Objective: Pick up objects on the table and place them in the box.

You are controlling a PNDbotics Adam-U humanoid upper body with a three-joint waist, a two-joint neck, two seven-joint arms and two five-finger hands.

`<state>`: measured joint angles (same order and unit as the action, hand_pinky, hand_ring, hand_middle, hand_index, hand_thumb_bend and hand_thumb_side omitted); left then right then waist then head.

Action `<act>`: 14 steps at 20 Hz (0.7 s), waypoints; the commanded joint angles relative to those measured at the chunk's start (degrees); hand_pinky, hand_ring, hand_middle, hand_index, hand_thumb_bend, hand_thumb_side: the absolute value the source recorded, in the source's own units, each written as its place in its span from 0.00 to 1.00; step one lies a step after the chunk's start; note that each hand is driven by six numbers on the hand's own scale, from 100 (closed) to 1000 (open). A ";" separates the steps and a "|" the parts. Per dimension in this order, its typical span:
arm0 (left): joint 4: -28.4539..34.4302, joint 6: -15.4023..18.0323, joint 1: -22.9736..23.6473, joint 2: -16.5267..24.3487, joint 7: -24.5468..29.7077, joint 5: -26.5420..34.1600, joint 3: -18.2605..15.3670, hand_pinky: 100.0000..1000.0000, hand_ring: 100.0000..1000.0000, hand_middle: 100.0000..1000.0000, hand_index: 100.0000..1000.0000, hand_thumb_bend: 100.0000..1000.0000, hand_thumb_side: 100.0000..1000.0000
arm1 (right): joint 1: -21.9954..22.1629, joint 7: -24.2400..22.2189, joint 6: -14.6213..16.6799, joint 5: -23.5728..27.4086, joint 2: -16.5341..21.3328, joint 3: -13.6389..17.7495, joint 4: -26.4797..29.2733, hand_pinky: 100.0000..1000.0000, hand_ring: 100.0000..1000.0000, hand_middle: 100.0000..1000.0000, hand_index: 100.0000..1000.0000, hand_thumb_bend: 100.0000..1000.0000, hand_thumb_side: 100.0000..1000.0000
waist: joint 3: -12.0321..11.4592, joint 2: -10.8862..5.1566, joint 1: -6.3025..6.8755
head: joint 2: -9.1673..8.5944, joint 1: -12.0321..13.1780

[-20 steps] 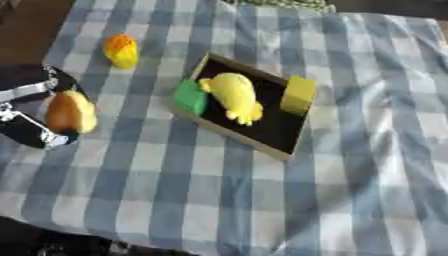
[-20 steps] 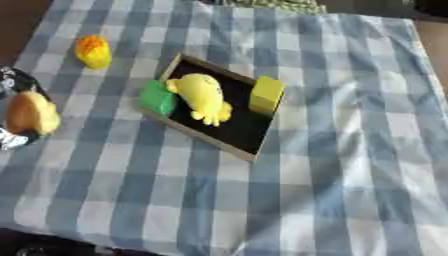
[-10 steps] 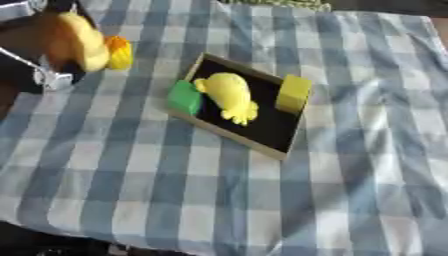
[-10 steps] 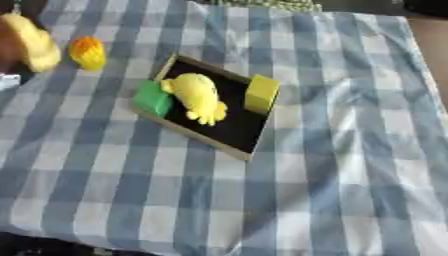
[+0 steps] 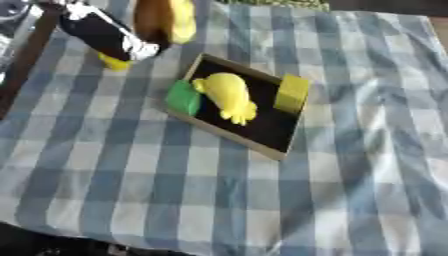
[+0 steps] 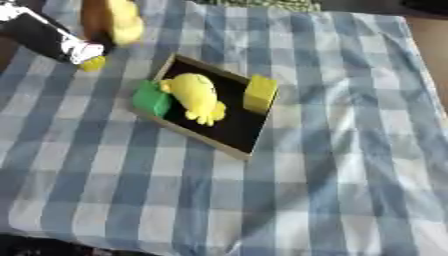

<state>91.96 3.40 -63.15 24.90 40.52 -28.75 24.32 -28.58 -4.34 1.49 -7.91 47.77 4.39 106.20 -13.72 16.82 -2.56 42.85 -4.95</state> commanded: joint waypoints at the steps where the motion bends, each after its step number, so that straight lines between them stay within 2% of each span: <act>1: -3.26 2.05 -2.40 -4.22 -0.39 -2.77 0.62 0.81 0.68 0.58 0.69 0.12 0.00 | -1.33 -0.09 0.07 0.49 0.89 0.72 0.71 0.83 0.64 0.61 0.73 0.00 0.17 | 0.17 -1.42 0.65 | -0.04 -0.15; 7: -9.76 5.12 -2.11 -10.74 -3.70 -11.07 1.03 0.80 0.68 0.58 0.69 0.17 0.00 | -2.01 -0.23 0.09 0.83 0.31 0.73 0.94 0.83 0.64 0.61 0.73 0.00 0.18 | 0.50 -1.42 0.44 | -0.13 -0.29; 9: -11.78 5.64 -1.39 -12.45 -5.36 -13.76 0.80 0.80 0.68 0.58 0.70 0.15 0.00 | -2.10 -0.25 0.08 0.90 0.10 0.76 0.93 0.83 0.64 0.61 0.73 0.00 0.18 | 0.55 -1.39 0.41 | -0.27 -0.29; 10: -12.63 5.79 -1.00 -13.18 -6.30 -14.96 0.64 0.80 0.68 0.58 0.70 0.20 0.00 | -2.13 -0.26 0.07 0.93 0.02 0.76 0.91 0.83 0.64 0.61 0.73 0.00 0.18 | 0.58 -1.37 0.38 | -0.35 -0.26; 11: -13.37 5.86 -0.55 -13.85 -7.26 -16.18 0.48 0.80 0.68 0.58 0.70 0.16 0.00 | -2.16 -0.28 0.05 0.95 -0.06 0.75 0.88 0.83 0.64 0.61 0.73 0.00 0.19 | 0.62 -1.36 0.35 | -0.40 -0.22; 14: -15.43 6.13 0.73 -15.42 -9.61 -19.25 0.25 0.80 0.68 0.58 0.70 0.16 0.00 | -2.10 -0.29 0.05 0.98 -0.24 0.78 0.82 0.83 0.64 0.61 0.73 0.00 0.20 | 0.70 -1.34 0.31 | -0.41 0.02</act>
<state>76.65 9.43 -61.50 9.84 32.01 -46.69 25.36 -29.78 -4.55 1.51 -7.36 46.43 4.39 106.23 -13.11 16.81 -2.56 42.80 -5.13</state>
